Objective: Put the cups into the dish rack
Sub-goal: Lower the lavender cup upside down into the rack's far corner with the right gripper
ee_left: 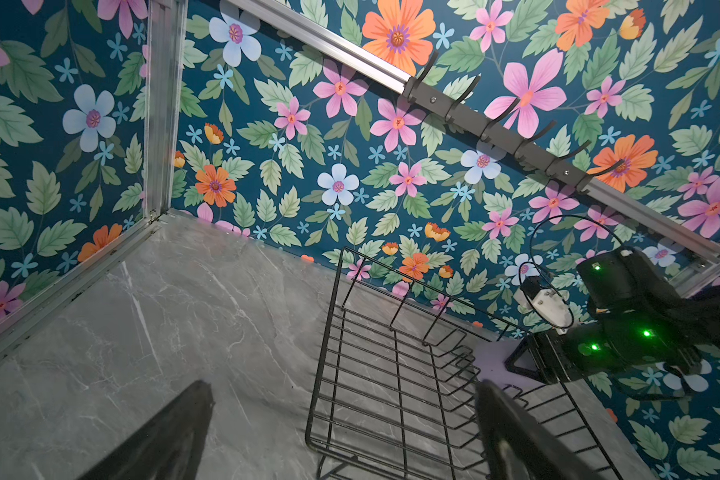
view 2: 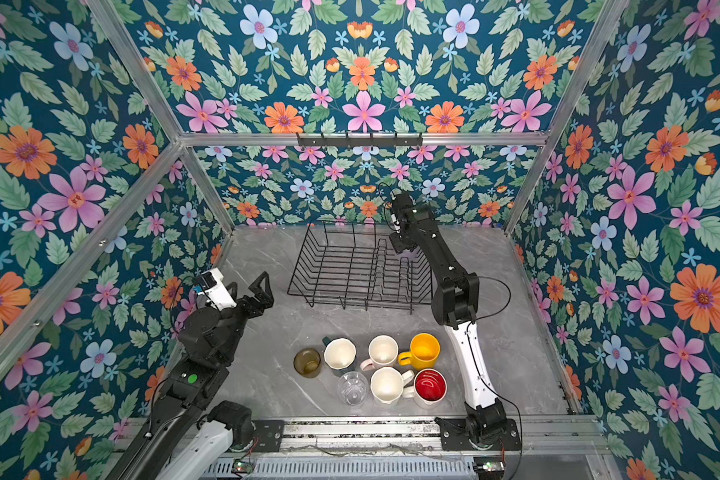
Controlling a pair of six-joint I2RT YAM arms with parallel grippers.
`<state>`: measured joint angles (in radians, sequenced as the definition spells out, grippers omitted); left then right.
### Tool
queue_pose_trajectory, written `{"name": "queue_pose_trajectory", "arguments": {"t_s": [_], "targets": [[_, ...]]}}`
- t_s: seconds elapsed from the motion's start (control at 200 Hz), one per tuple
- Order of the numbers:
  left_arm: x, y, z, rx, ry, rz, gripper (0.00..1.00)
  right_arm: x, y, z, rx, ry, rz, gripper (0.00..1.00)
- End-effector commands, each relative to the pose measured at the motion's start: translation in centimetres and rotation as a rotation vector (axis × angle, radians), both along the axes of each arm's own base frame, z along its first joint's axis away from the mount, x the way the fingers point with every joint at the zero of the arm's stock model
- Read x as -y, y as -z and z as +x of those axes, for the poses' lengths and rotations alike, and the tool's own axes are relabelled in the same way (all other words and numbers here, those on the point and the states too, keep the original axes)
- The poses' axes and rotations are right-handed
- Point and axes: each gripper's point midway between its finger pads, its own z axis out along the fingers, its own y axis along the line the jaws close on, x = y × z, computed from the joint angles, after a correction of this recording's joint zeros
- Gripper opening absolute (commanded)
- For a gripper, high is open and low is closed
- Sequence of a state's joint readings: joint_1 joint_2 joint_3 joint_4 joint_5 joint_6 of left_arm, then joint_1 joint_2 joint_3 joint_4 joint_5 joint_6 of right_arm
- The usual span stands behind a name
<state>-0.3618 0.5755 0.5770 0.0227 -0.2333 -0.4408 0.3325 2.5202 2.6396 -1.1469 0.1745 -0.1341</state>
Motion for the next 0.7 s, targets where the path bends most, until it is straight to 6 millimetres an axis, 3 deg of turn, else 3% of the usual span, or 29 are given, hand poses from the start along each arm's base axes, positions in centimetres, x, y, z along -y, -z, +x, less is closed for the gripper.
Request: {"name": "queue_pose_trajectory", "arguments": {"t_s": [0.0,0.12,0.285,0.381,0.531,0.696], "targets": [[-0.2,-0.1,-0.1,-0.002,-0.009,-0.003,1.0,-0.1,0.6,-0.1,-0.017,-0.001,0.002,0.11],[-0.3,-0.1,-0.2,-0.006,-0.015,0.001,1.0,-0.3,0.6,-0.4,-0.028,0.006,0.024,0.6],[-0.5,0.3,-0.3,-0.02,-0.019,0.0,1.0,-0.8,0.0,-0.9,-0.034,0.0,0.058,0.85],[-0.8,0.5,-0.5,-0.038,-0.034,0.003,1.0,-1.2,-0.3,-1.1,-0.033,-0.012,0.087,0.92],[-1.1,0.8,-1.0,-0.054,-0.042,0.004,1.0,-1.0,-1.1,-1.1,-0.02,0.012,0.089,0.93],[-1.6,1.5,-1.9,-0.096,-0.055,0.003,1.0,-1.3,-4.3,-1.3,0.044,0.027,0.149,0.95]]}}
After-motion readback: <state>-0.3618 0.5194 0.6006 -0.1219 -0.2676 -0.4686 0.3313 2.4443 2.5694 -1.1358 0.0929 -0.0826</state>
